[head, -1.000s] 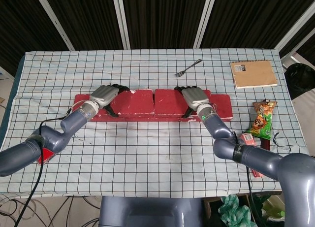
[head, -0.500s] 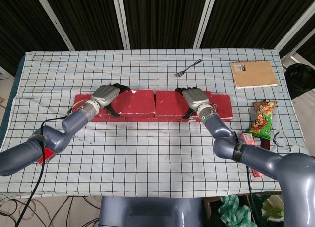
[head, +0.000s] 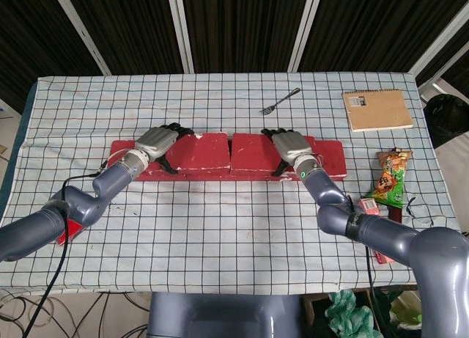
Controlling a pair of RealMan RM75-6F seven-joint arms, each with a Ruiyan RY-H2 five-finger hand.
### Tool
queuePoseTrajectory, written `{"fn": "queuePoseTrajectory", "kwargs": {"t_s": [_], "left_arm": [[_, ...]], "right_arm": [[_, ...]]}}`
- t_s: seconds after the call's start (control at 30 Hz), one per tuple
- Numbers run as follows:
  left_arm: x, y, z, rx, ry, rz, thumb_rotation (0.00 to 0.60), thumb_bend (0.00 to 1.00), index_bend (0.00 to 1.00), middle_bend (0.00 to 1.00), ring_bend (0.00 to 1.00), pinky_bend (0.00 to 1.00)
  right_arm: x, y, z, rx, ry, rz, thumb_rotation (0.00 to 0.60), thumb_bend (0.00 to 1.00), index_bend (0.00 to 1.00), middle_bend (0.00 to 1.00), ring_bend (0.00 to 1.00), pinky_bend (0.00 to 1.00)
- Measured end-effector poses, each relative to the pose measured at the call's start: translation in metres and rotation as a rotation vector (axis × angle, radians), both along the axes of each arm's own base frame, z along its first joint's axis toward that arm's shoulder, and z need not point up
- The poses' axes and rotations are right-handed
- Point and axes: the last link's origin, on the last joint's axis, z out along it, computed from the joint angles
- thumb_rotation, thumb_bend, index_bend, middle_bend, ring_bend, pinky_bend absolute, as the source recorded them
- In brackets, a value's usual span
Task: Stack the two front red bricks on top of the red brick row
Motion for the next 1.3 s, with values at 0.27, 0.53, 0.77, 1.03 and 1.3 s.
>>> {"fn": "queuePoseTrajectory", "kwargs": {"t_s": [0.27,0.53,0.77,1.03,1.3], "left_arm": [[-0.0007,0.0003,0.0020,0.006,-0.002,-0.005,0.600,0.00,0.12,0.12,0.01,0.12],[-0.0036,0.0010,0.0021,0.003,0.003,0.005,0.600,0.00,0.11,0.12,0.00,0.12],[-0.0031,0.0004,-0.0005,-0.001,-0.001,0.005,0.600,0.00,0.11,0.12,0.00,0.11],[-0.0023,0.0010,0.0002,0.000,-0.002,0.003,0.600,0.00,0.11,0.12,0.00,0.10],[-0.0031,0.0017,0.0022,0.002,0.005,0.006,0.600,0.00,0.10,0.11,0.00,0.10]], "right_arm": [[0.0003,0.0000,-0.0015,0.002,0.000,0.003,0.600,0.00,0.05,0.10,0.07,0.15],[-0.0005,-0.0007,-0.0001,-0.006,0.002,0.004,0.600,0.00,0.05,0.10,0.07,0.15],[-0.0007,-0.0004,-0.0001,-0.006,0.004,0.004,0.600,0.00,0.05,0.10,0.05,0.15],[-0.0021,-0.0004,0.0015,-0.007,0.005,0.002,0.600,0.00,0.05,0.10,0.06,0.15],[-0.0024,-0.0006,0.0017,-0.006,0.004,0.004,0.600,0.00,0.05,0.10,0.05,0.15]]}}
